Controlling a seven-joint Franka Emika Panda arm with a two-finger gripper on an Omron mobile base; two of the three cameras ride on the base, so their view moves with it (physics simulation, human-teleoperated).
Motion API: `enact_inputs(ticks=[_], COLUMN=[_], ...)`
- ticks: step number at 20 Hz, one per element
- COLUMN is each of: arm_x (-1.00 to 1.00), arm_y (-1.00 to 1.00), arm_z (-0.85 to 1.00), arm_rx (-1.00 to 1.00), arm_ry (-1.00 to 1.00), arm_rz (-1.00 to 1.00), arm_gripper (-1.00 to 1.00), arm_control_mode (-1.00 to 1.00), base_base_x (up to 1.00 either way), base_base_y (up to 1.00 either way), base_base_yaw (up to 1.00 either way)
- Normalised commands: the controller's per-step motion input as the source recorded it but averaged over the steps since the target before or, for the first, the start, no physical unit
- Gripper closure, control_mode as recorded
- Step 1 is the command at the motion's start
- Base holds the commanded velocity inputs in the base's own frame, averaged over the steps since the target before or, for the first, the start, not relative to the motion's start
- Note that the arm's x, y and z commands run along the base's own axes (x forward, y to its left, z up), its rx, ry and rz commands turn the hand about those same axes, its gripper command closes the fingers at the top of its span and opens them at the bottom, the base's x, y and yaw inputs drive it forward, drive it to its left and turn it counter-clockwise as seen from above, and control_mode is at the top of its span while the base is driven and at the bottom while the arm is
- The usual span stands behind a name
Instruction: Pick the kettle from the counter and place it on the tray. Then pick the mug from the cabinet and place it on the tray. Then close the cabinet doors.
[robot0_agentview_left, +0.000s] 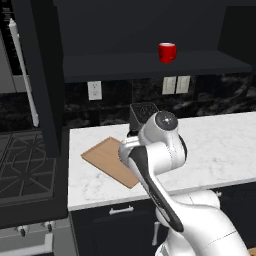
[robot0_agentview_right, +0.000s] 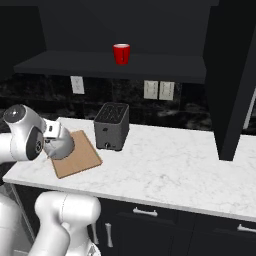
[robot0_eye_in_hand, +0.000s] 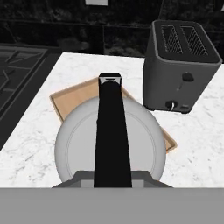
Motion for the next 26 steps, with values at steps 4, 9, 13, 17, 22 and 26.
enact_inputs(ticks=[4,9,13,17,22,26], arm_x=[0.58,0.52,0.55,0.55,0.39,0.37], arm_y=[0.39,0.18,0.13,0.11,0.18,0.17], arm_z=[0.00,-0.12,-0.24,-0.22,-0.22,-0.21], arm_rx=[0.00,0.00,0.00,0.00,0.00,-0.01], arm_ry=[0.00,0.09,0.11,0.09,0.02,0.00], arm_rz=[0.09,0.10,0.08,0.06,0.01,0.00], arm_gripper=[1.00,1.00,1.00,1.00,1.00,1.00], arm_control_mode=[-1.00,-1.00,-1.00,-1.00,-1.00,-1.00], base_base_x=[0.00,0.00,0.00,0.00,0.00,0.00], base_base_y=[0.00,0.00,0.00,0.00,0.00,0.00], base_base_yaw=[0.00,0.00,0.00,0.00,0.00,0.00])
